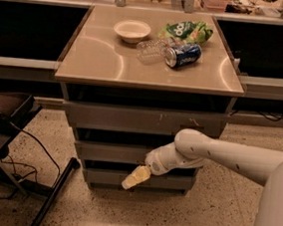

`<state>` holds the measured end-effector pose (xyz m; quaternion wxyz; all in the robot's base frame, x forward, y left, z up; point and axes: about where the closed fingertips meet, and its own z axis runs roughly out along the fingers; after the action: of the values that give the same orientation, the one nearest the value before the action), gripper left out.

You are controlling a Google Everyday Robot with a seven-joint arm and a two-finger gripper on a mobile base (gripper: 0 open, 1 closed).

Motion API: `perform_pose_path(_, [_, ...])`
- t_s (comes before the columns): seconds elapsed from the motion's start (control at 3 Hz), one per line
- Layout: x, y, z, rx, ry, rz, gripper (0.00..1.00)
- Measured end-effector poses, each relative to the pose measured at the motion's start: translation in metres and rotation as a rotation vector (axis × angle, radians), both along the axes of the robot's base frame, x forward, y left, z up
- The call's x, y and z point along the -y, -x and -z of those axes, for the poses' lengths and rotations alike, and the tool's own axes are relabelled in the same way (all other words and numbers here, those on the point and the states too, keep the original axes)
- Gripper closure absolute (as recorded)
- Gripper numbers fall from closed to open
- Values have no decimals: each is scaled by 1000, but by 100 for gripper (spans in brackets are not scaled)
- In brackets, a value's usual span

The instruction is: Open middle drawer

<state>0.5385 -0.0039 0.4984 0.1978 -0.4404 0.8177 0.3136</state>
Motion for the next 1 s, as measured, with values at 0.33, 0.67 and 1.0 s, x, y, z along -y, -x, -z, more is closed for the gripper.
perform_pose_path(0.33, [43,-36,25,21,60,212,0])
perform_pose_path(0.67, [43,-36,25,20,61,212,0])
perform_pose_path(1.0, [52,-57,34,35,94,266,0])
